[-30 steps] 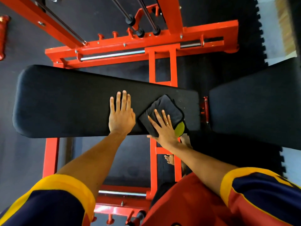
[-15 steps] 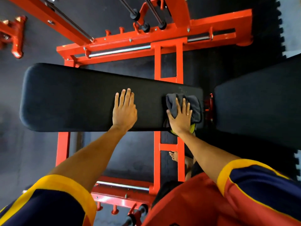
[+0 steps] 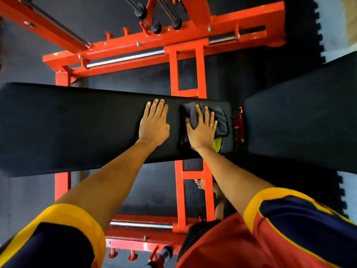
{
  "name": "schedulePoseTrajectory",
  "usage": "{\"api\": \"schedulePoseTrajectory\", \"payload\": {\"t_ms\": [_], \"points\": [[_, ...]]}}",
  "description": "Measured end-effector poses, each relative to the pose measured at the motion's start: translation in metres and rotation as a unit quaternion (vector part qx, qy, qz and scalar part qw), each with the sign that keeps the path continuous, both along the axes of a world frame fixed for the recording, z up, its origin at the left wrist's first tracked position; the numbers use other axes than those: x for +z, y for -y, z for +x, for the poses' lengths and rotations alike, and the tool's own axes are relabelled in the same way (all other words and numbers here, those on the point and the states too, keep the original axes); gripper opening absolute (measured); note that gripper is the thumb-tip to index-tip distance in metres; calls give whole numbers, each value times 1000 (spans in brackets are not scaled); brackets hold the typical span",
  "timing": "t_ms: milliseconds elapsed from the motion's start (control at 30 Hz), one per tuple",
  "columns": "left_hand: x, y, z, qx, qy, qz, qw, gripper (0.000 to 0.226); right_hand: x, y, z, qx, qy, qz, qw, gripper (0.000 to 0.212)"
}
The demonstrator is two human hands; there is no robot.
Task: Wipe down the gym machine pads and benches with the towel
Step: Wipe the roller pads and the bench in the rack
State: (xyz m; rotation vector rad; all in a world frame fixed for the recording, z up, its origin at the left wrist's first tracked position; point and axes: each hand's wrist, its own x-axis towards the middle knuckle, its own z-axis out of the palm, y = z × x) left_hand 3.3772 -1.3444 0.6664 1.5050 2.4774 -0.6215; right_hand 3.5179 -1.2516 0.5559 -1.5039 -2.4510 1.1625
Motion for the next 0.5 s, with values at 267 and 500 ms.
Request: {"api": "schedulePoseTrajectory", "payload": {"t_ms": [267,500], "points": [[-25,-29,-3,-5,34,50,998,64,22,24,-4,-1,-30,-78,996,64],[-37,-30,-5,-11,20,77,997,65,5,-48,-46,-19,-96,-51,994,61]]}}
